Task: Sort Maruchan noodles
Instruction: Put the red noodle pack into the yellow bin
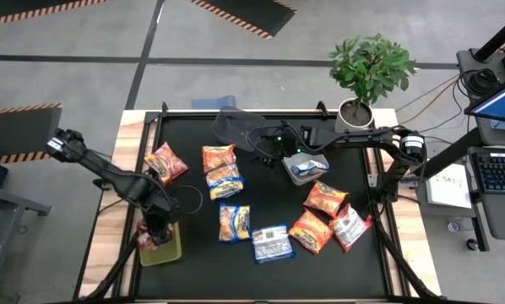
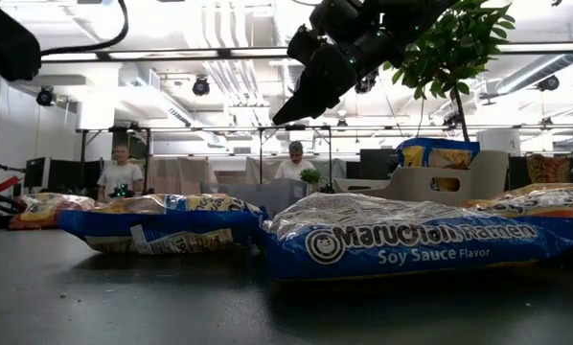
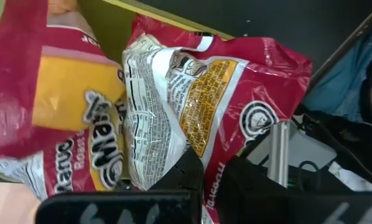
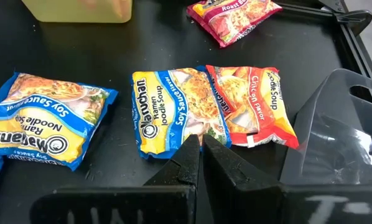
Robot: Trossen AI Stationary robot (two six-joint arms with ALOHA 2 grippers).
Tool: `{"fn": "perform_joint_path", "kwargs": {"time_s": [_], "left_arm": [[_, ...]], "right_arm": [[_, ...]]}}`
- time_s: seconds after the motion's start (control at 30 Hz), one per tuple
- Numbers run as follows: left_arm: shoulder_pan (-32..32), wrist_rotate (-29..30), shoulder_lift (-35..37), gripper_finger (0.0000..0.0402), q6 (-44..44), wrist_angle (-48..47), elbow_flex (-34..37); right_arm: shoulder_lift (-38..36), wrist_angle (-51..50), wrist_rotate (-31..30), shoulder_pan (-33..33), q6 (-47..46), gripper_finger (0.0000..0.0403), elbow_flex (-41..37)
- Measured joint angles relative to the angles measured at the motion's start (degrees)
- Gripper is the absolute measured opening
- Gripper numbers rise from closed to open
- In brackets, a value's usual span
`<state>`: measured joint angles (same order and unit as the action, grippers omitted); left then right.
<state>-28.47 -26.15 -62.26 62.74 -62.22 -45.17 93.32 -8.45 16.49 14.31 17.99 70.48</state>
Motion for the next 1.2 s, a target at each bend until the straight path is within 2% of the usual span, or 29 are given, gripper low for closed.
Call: {"fn": "perform_joint_path", "kwargs": {"time_s": [0.23,0.37,0.53,0.83,1.2], "left_arm": [[0.0,0.56,-0.31,0.001,-2.34,-0.1,1.4],[0.0,5.25,-0.31,0.0022,-3.78,-1.09,0.93],[0.0,6.17,-0.28,0.0031,-5.5,-2.97,0.01],[0.02,6.32,-0.28,0.0034,-5.44,-16.0,-0.11],[0.02,9.14,-0.28,0.0022,-5.27,-14.18,2.62]], "right_arm": [[0.0,0.02,0.0,-0.02,0.0,0.0009,0.0],[0.0,0.0,0.0,0.0,0.0,0.0009,0.0],[0.0,0.0,0.0,-0.02,0.0,0.0009,0.0],[0.0,0.02,0.0,-0.02,0.01,0.0009,0.02],[0.0,0.17,0.0,0.0,0.24,0.0009,0.02]]}}
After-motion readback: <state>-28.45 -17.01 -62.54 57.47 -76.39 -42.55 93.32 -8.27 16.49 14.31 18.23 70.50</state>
